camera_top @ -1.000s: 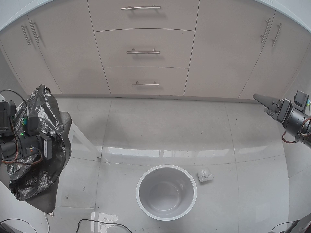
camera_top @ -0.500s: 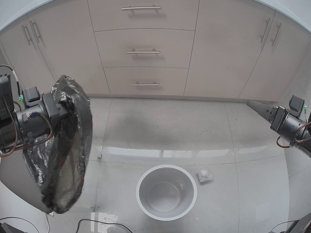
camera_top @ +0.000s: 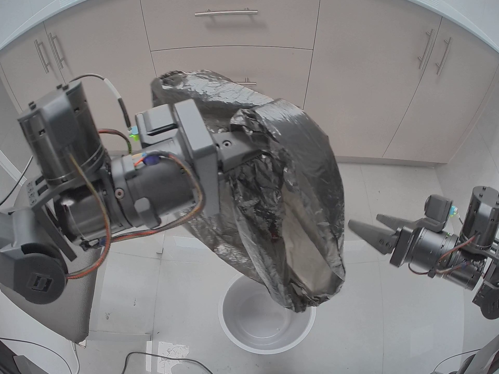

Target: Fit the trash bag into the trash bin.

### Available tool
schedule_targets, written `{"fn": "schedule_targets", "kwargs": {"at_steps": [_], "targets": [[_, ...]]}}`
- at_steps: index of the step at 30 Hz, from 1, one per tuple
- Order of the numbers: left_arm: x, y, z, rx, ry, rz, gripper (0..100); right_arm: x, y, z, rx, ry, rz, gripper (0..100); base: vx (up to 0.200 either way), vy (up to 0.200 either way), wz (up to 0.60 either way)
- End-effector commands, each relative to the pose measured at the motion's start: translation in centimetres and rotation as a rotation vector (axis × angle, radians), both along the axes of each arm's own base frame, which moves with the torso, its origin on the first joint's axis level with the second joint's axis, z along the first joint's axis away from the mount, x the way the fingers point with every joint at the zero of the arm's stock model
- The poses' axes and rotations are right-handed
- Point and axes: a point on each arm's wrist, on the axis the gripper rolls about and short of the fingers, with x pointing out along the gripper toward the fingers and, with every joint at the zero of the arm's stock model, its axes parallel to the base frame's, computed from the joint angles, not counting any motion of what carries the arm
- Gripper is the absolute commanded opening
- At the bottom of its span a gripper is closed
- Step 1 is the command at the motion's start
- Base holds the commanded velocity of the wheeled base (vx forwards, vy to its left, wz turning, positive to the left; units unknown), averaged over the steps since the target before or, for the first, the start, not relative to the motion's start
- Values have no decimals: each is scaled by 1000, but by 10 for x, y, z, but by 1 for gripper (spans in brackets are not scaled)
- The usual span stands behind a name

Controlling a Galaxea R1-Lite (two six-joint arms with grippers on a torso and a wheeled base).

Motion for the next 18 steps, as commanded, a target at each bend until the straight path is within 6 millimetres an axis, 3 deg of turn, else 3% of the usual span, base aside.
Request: {"fn": "schedule_targets", "kwargs": {"at_steps": [1,11,18], "targets": [[13,-18,-13,22,38,-8,0,-12,23,-24,-80,36,120,100,0,0,0],[15,-16,-14,30,14,10,0,-36,38,-35,-163,-1,247,100,0,0,0],[18,-15,-12,21,14,91,0,-39,54,-50,-226,21,317,100,0,0,0]]}}
